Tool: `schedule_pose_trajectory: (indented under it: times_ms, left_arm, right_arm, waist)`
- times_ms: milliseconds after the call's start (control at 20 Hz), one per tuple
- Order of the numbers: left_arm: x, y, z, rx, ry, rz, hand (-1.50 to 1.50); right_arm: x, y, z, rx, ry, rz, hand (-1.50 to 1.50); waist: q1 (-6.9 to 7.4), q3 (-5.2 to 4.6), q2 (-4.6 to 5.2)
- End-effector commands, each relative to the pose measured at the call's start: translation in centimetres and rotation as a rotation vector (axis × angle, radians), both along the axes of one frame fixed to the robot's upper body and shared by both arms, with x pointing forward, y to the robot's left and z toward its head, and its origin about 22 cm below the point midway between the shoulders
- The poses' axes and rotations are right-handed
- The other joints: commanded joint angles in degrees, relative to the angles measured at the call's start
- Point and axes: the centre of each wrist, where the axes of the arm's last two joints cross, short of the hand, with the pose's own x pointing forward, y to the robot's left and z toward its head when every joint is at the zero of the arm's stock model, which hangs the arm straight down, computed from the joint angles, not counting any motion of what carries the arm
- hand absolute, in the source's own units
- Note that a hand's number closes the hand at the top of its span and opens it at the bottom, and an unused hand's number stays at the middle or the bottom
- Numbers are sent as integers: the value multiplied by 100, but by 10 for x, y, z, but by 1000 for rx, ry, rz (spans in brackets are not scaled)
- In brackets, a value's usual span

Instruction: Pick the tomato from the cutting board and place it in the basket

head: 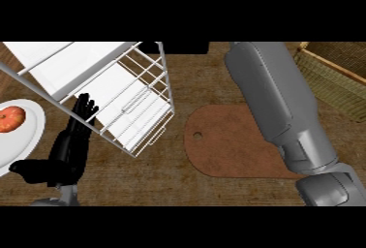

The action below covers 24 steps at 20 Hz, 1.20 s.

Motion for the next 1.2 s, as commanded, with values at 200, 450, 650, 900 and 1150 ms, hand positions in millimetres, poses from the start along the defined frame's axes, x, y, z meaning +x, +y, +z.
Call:
schedule_pose_trajectory:
  times_ms: [200,450,650,900,1150]
  left_arm:
    - [1,-3,3,19,-18,12,0]
    - [-14,13,6,-6,4,14,0]
    - [-3,15,11,10,3,4,0]
    - [0,-7,3,-8,-28,5,0]
    - [0,-7,6,2,-5,-7,0]
  right_arm:
    - [4,-31,25,-44,90,-178,150]
    - [-2,-85,17,-150,160,-234,150]
    - [-5,-123,24,-126,129,-279,150]
    - [-5,-155,20,-93,93,-313,150]
    - [-13,-191,34,-116,131,-315,150]
  waist:
    - [-59,0,-5]
    - [-112,2,-43]
    - [-84,3,-17]
    - [-36,2,8]
    - [-32,1,8]
